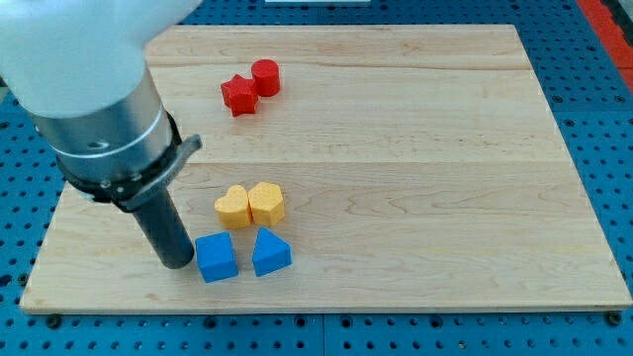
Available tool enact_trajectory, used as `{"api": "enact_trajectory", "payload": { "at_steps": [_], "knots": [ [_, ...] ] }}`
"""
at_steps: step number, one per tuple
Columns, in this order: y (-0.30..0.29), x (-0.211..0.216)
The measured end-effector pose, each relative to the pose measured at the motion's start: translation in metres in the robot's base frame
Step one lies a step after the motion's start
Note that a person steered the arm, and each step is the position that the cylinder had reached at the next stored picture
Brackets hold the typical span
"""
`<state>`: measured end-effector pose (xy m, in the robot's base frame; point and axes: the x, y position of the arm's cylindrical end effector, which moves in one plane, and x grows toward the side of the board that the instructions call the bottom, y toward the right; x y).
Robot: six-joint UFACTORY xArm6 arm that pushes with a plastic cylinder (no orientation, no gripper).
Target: Place the yellow hexagon at the center of the board
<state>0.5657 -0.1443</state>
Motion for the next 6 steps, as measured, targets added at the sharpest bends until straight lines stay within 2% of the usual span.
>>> {"api": "enact_trajectory", "payload": {
  "at_steps": [2,3,4,6],
  "knots": [
    [0.064,0.0],
    [0.043,0.011],
    [0.047,0.029],
    [0.085,0.006]
  ]
}}
